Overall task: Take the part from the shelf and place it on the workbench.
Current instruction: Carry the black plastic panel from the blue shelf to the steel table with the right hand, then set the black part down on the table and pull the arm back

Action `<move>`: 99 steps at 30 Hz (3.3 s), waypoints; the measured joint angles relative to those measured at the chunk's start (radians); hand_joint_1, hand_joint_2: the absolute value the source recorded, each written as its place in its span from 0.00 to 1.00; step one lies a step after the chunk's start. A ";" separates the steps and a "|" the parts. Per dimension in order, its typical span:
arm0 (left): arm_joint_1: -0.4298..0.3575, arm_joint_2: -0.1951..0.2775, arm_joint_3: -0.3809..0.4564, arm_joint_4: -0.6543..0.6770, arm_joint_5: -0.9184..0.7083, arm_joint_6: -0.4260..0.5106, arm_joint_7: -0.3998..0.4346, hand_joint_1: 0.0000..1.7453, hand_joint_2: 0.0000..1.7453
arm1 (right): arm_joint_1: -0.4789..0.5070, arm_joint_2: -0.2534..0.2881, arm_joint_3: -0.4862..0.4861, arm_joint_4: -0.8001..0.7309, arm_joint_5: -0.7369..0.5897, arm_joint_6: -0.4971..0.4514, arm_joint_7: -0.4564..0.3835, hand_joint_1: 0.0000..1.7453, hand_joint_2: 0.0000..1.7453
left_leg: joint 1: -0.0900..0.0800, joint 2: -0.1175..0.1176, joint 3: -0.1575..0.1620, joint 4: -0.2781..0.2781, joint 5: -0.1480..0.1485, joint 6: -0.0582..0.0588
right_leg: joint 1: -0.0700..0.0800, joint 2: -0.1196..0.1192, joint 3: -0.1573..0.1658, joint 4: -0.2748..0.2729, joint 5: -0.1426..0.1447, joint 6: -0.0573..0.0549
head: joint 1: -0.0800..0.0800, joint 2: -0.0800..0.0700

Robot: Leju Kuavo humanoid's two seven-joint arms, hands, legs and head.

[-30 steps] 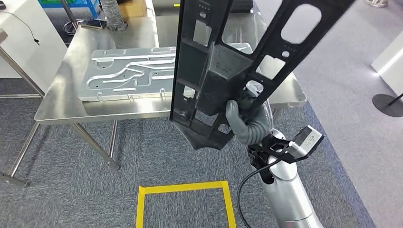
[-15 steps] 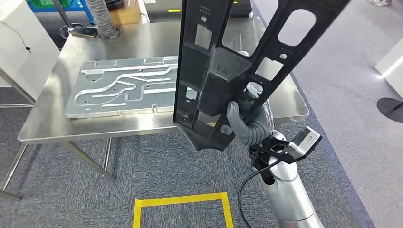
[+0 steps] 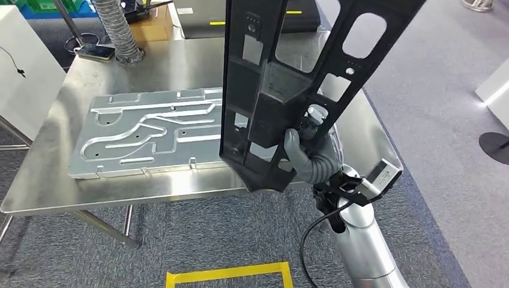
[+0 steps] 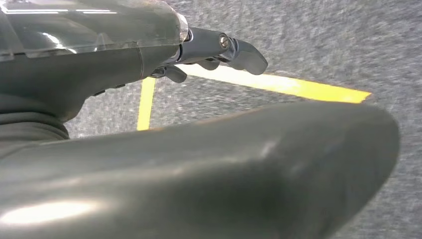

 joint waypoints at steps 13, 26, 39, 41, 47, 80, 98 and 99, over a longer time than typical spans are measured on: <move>-0.003 -0.003 0.018 0.000 0.014 0.007 -0.019 0.00 0.00 | -0.148 -0.031 -0.073 0.128 0.656 -0.417 0.159 1.00 1.00 | -0.006 -0.012 0.175 -0.004 -0.147 -0.012 | -0.003 -0.005 -0.228 -0.026 0.176 -0.010 | 0.000 0.000; -0.018 -0.004 0.018 0.000 -0.018 0.021 -0.026 0.00 0.00 | -0.530 0.156 0.364 0.752 1.463 -0.294 0.333 1.00 1.00 | 0.004 0.010 -0.001 0.025 -0.023 -0.043 | -0.006 0.002 -0.116 -0.038 0.081 -0.026 | 0.000 0.000; -0.013 -0.008 0.017 0.000 -0.021 0.009 -0.090 0.00 0.00 | -0.530 0.250 0.566 1.130 1.289 -0.207 0.355 1.00 1.00 | -0.016 -0.002 0.043 0.005 -0.044 0.014 | 0.010 -0.008 -0.240 0.117 0.075 -0.029 | 0.000 0.000; -0.015 -0.013 0.017 0.000 -0.021 0.007 -0.101 0.00 0.00 | -0.533 0.252 0.575 1.157 1.283 -0.196 0.376 1.00 1.00 | -0.023 -0.002 0.055 0.003 -0.051 0.013 | 0.024 -0.011 -0.187 0.004 0.120 -0.058 | 0.000 0.000; -0.016 -0.018 0.016 0.001 -0.021 0.006 -0.118 0.00 1.00 | -0.537 0.260 0.597 1.205 1.282 -0.159 0.426 0.00 0.00 | -0.019 -0.001 0.065 0.022 -0.080 -0.012 | 0.017 -0.021 -0.128 -0.091 0.143 -0.067 | 0.000 0.000; -0.007 -0.008 0.025 0.001 0.016 -0.028 -0.177 0.00 0.00 | -0.118 -0.011 -0.005 0.221 0.388 -0.447 -0.018 0.00 0.00 | 0.007 0.003 -0.001 0.168 -0.166 -0.036 | 0.006 -0.021 -0.141 -0.066 0.128 -0.045 | 0.000 0.000; 0.002 -0.001 0.058 0.001 0.017 -0.024 -0.150 0.00 0.00 | 0.380 -0.109 -0.935 0.229 0.573 -0.643 -0.074 0.00 0.00 | 0.004 0.002 0.031 0.003 -0.032 0.018 | -0.013 -0.018 -0.217 0.218 -0.070 0.026 | 0.000 0.000; 0.003 -0.001 0.058 0.001 0.016 -0.029 -0.153 0.00 0.00 | 0.392 -0.097 -0.959 0.253 0.596 -0.641 -0.077 0.00 0.00 | 0.005 0.003 0.021 0.003 -0.025 0.015 | -0.016 -0.018 -0.188 0.192 -0.053 0.027 | 0.000 0.000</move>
